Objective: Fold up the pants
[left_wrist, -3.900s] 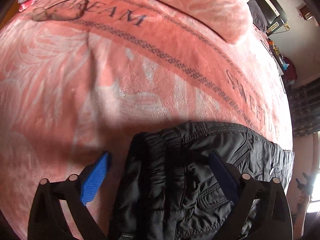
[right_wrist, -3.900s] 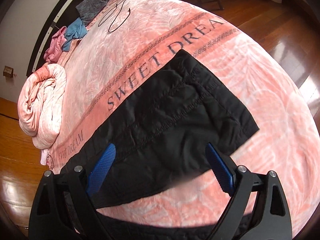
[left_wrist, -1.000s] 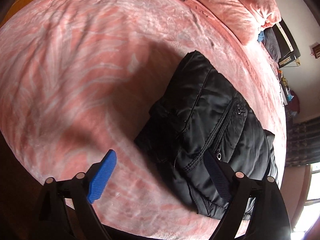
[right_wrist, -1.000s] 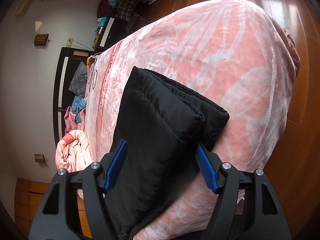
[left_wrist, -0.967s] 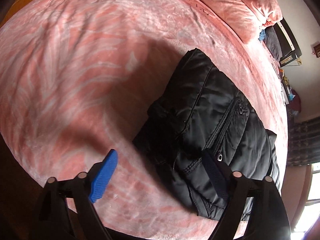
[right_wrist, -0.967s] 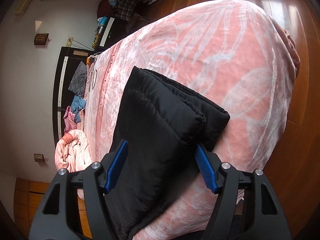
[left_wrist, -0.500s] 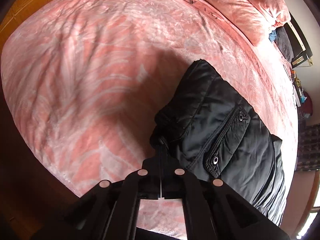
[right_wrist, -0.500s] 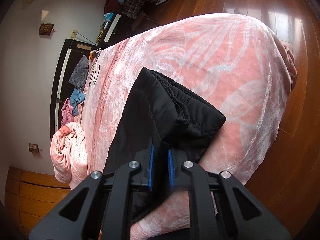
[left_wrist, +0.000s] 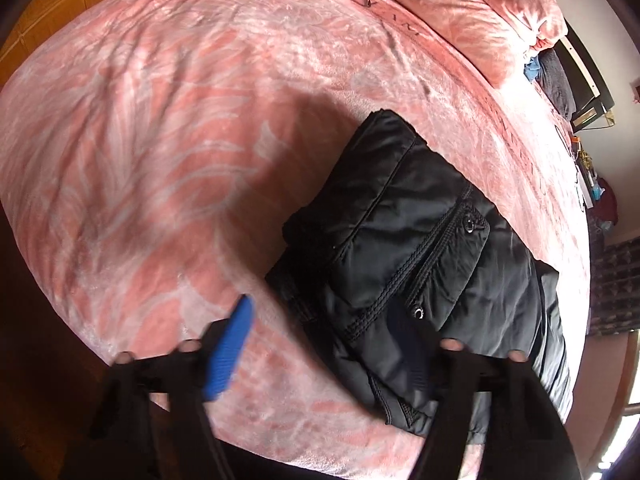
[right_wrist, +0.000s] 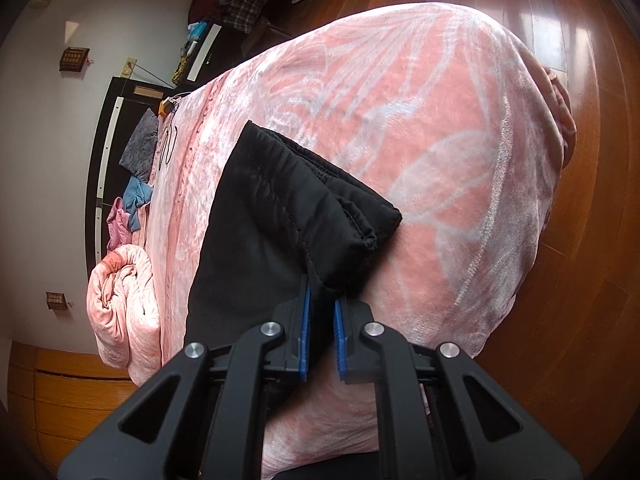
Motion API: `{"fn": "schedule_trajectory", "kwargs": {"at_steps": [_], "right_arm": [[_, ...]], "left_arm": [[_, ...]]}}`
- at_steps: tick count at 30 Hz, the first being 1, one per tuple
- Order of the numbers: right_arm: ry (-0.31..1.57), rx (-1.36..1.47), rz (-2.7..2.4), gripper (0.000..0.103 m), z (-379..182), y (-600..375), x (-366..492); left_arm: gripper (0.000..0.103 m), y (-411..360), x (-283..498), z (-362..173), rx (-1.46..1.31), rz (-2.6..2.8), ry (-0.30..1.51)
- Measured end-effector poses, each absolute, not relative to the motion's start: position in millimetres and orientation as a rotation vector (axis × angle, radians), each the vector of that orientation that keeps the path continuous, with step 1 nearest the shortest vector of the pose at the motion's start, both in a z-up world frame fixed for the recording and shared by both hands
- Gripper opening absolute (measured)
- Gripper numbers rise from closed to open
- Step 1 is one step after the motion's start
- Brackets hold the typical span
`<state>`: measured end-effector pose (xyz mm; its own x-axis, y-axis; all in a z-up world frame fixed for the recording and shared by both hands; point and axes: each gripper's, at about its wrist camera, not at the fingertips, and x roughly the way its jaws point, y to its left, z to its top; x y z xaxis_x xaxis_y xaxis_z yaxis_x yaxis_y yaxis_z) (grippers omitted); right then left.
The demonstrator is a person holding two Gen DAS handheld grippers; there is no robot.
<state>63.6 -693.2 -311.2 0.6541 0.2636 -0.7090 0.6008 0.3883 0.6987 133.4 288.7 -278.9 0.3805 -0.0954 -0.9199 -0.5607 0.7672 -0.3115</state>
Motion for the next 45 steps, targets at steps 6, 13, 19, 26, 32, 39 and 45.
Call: {"fn": "schedule_trajectory", "kwargs": {"at_steps": [6,13,19,26,32,39,45], "right_arm": [[0.878,1.221,-0.246,0.014,-312.6,-696.0,61.5],[0.879,1.228,-0.221,0.021,-314.4,-696.6,61.1],[0.855,1.205,-0.228,0.008,-307.2,-694.4,53.1],[0.889,1.161,-0.229,0.008,-308.7,-694.7,58.6],[0.875,1.084,-0.215,0.009,-294.5,-697.5,86.5],[0.899,1.109,-0.257,0.007,-293.6,-698.1,84.4],[0.892,1.142,-0.239,0.008,-307.7,-701.6,76.9]], "left_arm": [[0.069,279.0,151.0,-287.3,-0.629,0.295,1.206],[0.018,281.3,150.9,-295.4,-0.572,0.34,1.247],[0.003,280.4,147.2,-287.2,-0.604,0.347,1.222],[0.001,288.3,143.3,-288.5,-0.635,0.336,1.254],[0.001,282.6,145.9,-295.0,-0.6,0.345,1.268],[0.001,283.1,145.9,-294.6,-0.599,0.347,1.269],[0.001,282.2,148.5,-295.1,-0.571,0.346,1.282]]}}
